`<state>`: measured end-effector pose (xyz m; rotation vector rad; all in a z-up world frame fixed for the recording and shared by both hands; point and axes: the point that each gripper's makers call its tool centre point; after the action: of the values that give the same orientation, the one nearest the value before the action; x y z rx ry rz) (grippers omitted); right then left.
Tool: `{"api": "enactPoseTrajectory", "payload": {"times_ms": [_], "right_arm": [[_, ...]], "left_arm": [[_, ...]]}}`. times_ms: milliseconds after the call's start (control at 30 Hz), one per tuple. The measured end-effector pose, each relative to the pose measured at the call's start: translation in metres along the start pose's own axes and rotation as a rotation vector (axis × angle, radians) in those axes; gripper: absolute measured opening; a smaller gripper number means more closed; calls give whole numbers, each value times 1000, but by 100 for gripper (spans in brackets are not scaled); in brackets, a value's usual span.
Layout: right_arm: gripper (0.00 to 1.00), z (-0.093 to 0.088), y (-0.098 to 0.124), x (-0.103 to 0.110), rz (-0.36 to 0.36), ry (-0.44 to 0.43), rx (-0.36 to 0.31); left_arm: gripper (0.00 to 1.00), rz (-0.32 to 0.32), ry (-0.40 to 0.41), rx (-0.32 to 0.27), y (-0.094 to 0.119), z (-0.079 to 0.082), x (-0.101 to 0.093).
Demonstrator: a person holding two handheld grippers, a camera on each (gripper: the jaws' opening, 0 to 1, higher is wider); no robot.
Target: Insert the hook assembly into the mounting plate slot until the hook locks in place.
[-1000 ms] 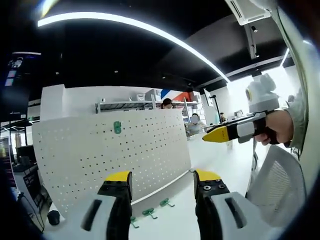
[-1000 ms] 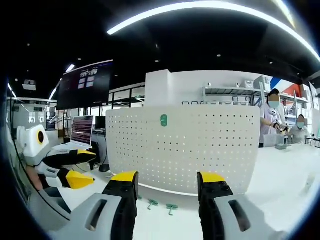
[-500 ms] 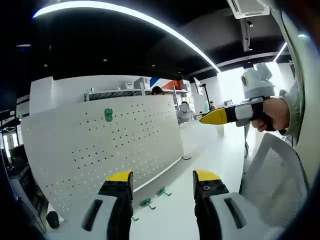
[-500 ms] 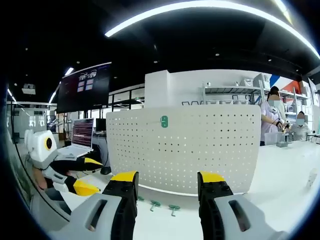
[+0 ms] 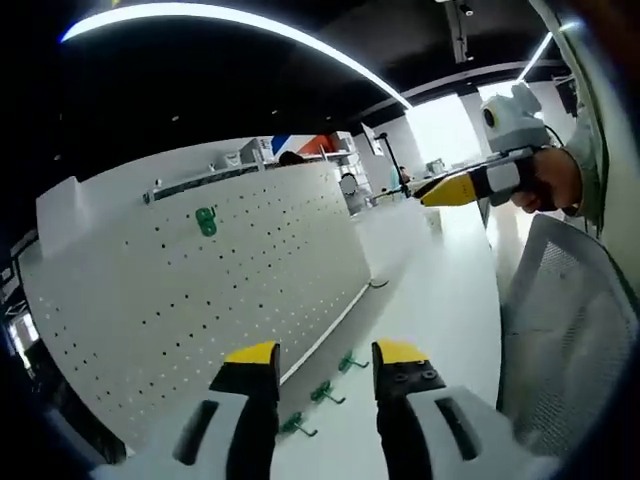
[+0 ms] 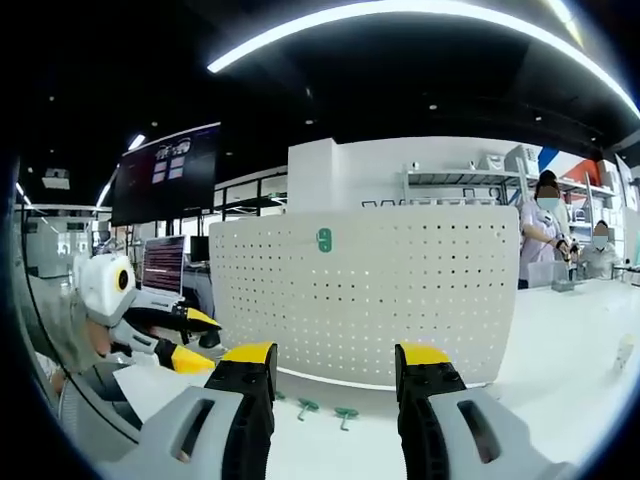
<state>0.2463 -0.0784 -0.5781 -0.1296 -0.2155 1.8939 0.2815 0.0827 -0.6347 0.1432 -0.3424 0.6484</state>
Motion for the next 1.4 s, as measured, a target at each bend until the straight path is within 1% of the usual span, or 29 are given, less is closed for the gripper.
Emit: {"api": "enactPoseTrajectory", "payload": {"times_ms": [67, 333, 433, 533, 733, 833, 933, 1000, 1067, 1233, 1400], "right_arm": [[46, -1, 0, -1, -1, -3, 1], [46, -4, -1, 1, 7, -7, 7], [46, -4, -2, 0, 8, -9, 9], [46, -5, -2, -1, 6, -12, 12], [46, -8, -1, -3, -1, -15, 16], [46, -9, 0, -4, -6, -20, 21], [45, -10, 0, -3, 3, -1, 25], [45, -10, -1, -2, 3, -9, 24], [45, -11, -1, -1, 4, -8, 26], [45, -12, -2, 1, 7, -14, 31], [45, -12, -2, 1, 4, -8, 35]], "left_arm": [[39, -11, -30, 19, -1, -6, 1], [35, -37, -41, 61, -8, -25, 6], [36, -53, -38, 84, -11, -35, 11], [34, -58, -48, 100, -13, -40, 16], [33, -76, -55, 145, -18, -55, 30], [30, -89, -65, 160, -20, -61, 34], [29, -118, -77, 191, -22, -72, 36], [29, -134, -81, 214, -23, -79, 37], [29, -156, -106, 243, -23, -88, 40], [29, -202, -133, 291, -25, -105, 45], [28, -243, -147, 316, -29, -117, 50]]}}
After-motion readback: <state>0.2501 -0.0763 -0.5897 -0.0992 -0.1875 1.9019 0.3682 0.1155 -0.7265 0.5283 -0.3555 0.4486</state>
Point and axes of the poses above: the point that each gripper's makers call its tool centre point, and the gripper's own axes: y roughly backward along the fingers, x roughly to its left, z roughly out of its top, and after that the axes turned 13 degrees about -x, right-handed
